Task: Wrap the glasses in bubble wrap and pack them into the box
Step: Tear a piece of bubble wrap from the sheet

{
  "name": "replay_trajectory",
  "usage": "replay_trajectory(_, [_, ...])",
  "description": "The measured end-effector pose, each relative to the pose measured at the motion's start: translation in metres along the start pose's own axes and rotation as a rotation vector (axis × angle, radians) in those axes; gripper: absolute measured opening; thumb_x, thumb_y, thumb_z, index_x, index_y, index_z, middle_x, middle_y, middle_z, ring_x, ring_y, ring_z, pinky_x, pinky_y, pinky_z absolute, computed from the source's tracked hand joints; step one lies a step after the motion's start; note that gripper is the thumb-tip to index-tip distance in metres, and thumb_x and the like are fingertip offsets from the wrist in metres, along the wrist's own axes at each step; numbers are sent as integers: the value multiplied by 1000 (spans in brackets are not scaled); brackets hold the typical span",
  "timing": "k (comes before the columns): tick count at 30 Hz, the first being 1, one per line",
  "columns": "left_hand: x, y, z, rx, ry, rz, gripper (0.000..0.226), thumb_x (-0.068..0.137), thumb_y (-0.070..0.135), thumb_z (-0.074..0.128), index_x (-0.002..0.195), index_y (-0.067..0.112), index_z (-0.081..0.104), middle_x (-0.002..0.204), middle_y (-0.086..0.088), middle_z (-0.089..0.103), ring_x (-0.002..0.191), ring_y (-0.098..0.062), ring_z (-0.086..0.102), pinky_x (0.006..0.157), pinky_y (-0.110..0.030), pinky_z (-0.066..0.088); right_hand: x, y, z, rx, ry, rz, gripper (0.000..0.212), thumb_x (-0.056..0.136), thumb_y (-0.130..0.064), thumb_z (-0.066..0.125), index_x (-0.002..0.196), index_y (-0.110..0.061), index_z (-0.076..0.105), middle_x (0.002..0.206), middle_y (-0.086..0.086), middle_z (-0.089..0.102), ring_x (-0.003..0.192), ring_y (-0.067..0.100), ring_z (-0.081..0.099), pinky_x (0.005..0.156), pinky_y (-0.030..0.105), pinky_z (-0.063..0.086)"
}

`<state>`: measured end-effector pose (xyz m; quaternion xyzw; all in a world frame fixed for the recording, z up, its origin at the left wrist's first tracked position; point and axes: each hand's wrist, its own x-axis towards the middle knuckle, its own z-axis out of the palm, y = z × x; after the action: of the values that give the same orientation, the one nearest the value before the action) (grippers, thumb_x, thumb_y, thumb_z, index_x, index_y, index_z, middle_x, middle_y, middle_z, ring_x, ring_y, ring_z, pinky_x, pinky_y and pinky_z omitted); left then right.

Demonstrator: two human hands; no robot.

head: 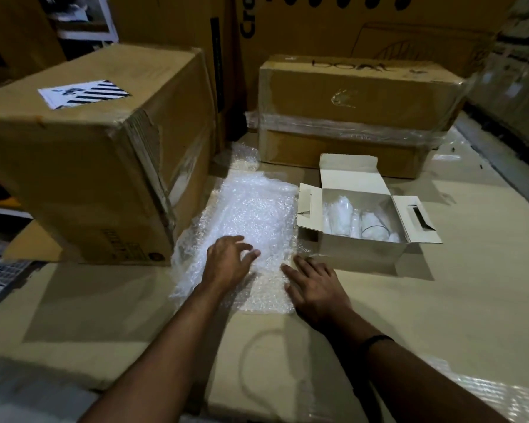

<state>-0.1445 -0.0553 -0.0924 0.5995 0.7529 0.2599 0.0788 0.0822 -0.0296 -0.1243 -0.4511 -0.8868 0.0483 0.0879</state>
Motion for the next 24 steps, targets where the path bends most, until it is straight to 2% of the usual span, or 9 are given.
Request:
replay_trajectory(4, [13, -5, -6, 125, 89, -265, 54, 96, 32, 57, 146, 19, 41, 156, -16, 28, 144, -36, 19, 116, -47, 17, -1, 0, 0, -1, -24, -3, 55, 94, -55, 22, 146, -40, 34, 158, -3, 29, 145, 18, 22, 115, 37, 16])
replay_trajectory(6, [23, -12, -7, 188, 34, -379, 59, 96, 29, 57, 148, 14, 34, 151, -19, 35, 139, -38, 29, 112, -47, 26, -1, 1, 1, -6, -18, -6, 54, 94, -55, 23, 146, -41, 34, 158, -4, 29, 145, 18, 22, 115, 36, 17])
replay_trajectory(7, [29, -17, -7, 204, 33, -373, 51, 94, 25, 58, 141, 11, 43, 140, -20, 49, 131, -36, 42, 106, -44, 35, -1, 1, 1, -8, -16, -2, 54, 94, -55, 24, 145, -41, 34, 158, -4, 30, 145, 17, 22, 115, 36, 17])
replay_trajectory(9, [38, -22, -12, 187, 88, -322, 27, 89, 12, 58, 115, 10, 65, 110, -16, 68, 106, -33, 61, 88, -36, 50, -1, 1, 1, 0, -23, 7, 54, 94, -56, 24, 145, -42, 34, 158, -5, 29, 145, 17, 22, 115, 36, 17])
replay_trajectory(11, [44, -19, -20, 143, 172, -329, 22, 85, 3, 60, 100, 11, 74, 99, -13, 71, 94, -31, 64, 77, -33, 54, 0, 1, 1, 9, -23, 12, 55, 93, -56, 24, 145, -42, 34, 158, -5, 29, 145, 18, 22, 114, 36, 17])
replay_trajectory(16, [47, 6, -46, -29, 461, -137, 12, 91, 17, 61, 95, 11, 70, 95, -10, 67, 89, -31, 58, 78, -40, 47, 1, 3, 1, 12, 7, 12, 52, 94, -54, 30, 145, -41, 36, 157, -6, 31, 144, 18, 23, 113, 36, 17])
replay_trajectory(21, [17, 30, -63, -328, 495, 94, 5, 95, 16, 60, 94, 11, 62, 81, 1, 63, 73, -13, 55, 63, -31, 41, -1, 1, 0, 75, 29, -34, 54, 93, -54, 30, 141, -35, 45, 153, -3, 38, 142, 21, 30, 113, 39, 23])
replay_trajectory(22, [8, 32, -64, -363, 469, 126, 4, 95, 14, 60, 94, 11, 61, 79, 3, 60, 71, -9, 52, 62, -29, 39, -1, 4, -1, 122, 52, -58, 55, 92, -53, 31, 138, -30, 51, 148, 1, 46, 137, 23, 39, 111, 41, 29])
replay_trajectory(24, [-14, 32, -62, -391, 415, 179, 5, 96, 14, 60, 93, 9, 60, 79, 5, 58, 69, -6, 49, 61, -26, 35, -1, 4, -16, 555, 131, 104, 49, 93, -53, 37, 121, -23, 64, 123, 3, 65, 113, 18, 59, 98, 38, 45])
